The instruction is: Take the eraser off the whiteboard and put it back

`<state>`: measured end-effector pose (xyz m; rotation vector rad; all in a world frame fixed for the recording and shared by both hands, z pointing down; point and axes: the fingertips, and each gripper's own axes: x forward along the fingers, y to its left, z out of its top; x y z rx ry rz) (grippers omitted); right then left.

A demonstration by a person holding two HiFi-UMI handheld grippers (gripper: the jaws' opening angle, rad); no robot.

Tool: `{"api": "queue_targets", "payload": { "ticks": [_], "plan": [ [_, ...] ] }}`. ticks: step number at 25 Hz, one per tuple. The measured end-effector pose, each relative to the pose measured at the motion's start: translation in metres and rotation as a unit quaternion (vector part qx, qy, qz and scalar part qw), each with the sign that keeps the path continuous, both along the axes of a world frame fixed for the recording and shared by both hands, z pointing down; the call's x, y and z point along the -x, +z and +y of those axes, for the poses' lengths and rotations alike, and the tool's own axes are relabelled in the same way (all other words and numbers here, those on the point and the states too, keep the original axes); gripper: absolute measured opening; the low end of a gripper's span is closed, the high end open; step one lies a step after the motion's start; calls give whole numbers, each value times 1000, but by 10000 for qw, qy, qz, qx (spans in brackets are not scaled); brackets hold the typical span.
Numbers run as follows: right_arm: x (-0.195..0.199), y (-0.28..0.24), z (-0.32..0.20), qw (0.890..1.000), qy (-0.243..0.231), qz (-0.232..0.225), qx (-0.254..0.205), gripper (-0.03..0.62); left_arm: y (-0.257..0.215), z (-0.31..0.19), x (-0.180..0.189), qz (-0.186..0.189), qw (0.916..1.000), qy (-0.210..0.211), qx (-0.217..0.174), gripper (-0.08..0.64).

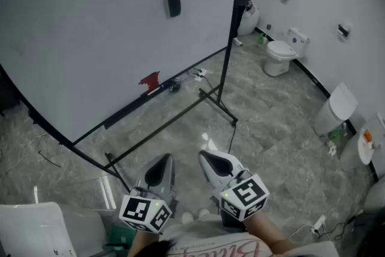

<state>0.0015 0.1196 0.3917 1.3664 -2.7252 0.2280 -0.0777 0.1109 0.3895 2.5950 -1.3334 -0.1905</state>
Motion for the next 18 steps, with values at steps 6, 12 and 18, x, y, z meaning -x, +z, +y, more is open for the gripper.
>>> {"api": "queue_targets", "payload": {
  "ticks": [6,12,18],
  "plan": [
    [-5,1,2,9999,-70,118,-44,0,1,1,-4,-28,10000,-85,-12,0],
    [-17,2,1,9998,-140,127,-59,0,2,1,-14,-28,9998,-189,-12,0],
    [-30,4,0,9996,-265,70,-107,2,4,1,-22,-49,9994,-353,-9,0]
  ]
}}
